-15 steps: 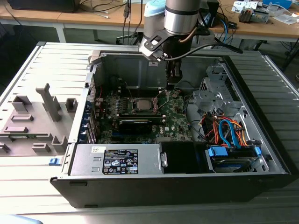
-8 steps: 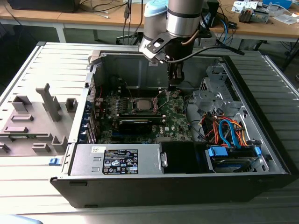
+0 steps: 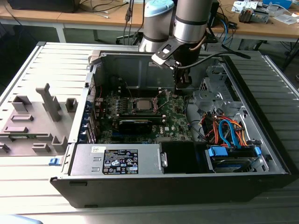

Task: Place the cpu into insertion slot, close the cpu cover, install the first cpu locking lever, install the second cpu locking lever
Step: 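Close the cpu cover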

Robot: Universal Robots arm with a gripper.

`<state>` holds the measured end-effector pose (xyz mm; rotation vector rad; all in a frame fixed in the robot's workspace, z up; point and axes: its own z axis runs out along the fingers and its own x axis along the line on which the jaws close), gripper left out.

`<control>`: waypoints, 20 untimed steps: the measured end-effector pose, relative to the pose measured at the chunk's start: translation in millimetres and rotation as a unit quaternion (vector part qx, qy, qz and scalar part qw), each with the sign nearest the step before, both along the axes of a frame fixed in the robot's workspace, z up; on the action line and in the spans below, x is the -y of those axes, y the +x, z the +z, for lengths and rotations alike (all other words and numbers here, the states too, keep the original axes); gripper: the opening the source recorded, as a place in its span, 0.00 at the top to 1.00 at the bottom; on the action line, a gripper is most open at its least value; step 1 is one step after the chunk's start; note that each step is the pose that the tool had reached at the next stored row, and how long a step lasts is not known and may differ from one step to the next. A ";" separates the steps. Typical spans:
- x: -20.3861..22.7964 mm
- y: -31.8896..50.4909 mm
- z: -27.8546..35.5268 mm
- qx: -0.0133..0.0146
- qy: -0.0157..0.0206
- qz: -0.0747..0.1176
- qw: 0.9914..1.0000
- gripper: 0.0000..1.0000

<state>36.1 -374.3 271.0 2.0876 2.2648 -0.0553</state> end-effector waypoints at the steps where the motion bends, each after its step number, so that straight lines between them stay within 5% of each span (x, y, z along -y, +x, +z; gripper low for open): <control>1: 0.0 0.0 -0.5 0.000 0.000 0.013 1.000 0.89; 6: -0.1 -0.1 -1.4 0.000 0.000 0.037 0.999 0.89; 10: -0.1 0.6 -2.8 -0.013 0.001 0.038 0.999 0.89; 15: -1.5 3.4 -4.4 -0.015 0.001 0.039 0.999 0.89; 17: -2.1 3.4 -4.7 -0.015 0.005 0.039 0.999 0.89; 20: -2.6 3.5 -6.0 -0.014 0.015 0.039 0.999 0.89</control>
